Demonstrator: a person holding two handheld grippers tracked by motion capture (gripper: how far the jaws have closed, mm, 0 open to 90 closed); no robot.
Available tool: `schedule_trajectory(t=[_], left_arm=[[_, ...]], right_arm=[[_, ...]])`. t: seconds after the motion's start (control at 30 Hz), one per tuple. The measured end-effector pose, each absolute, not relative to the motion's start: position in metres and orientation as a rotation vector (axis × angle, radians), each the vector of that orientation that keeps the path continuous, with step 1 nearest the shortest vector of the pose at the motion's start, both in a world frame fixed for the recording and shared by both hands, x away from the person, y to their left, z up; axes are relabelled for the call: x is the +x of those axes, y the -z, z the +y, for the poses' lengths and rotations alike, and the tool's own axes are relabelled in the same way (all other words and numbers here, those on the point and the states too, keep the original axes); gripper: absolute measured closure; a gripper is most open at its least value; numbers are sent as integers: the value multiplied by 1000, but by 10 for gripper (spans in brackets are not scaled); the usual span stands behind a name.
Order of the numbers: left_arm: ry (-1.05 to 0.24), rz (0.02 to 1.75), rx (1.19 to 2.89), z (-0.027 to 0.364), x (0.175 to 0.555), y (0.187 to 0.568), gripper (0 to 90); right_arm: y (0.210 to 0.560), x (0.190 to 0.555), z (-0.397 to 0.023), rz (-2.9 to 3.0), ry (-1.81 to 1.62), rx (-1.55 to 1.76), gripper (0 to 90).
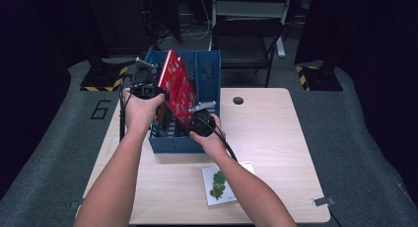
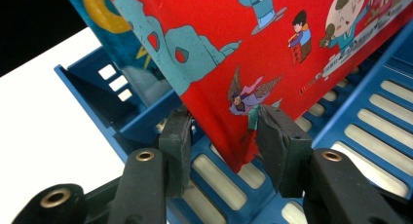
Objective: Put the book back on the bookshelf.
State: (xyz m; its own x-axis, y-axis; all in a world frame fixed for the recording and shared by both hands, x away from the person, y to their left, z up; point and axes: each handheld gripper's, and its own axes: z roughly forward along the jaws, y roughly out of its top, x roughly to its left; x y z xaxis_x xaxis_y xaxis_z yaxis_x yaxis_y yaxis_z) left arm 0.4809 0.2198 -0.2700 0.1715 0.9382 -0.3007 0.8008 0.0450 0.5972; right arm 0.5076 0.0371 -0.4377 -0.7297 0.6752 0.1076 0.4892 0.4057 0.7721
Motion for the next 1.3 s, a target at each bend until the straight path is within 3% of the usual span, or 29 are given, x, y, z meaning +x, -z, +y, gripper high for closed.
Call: schedule_trajectory(t=[1.3], left_arm=[[-264,1680,1814,207,486,295,794]], right_arm=[[436,524,41,2441,-1198,1066,593]])
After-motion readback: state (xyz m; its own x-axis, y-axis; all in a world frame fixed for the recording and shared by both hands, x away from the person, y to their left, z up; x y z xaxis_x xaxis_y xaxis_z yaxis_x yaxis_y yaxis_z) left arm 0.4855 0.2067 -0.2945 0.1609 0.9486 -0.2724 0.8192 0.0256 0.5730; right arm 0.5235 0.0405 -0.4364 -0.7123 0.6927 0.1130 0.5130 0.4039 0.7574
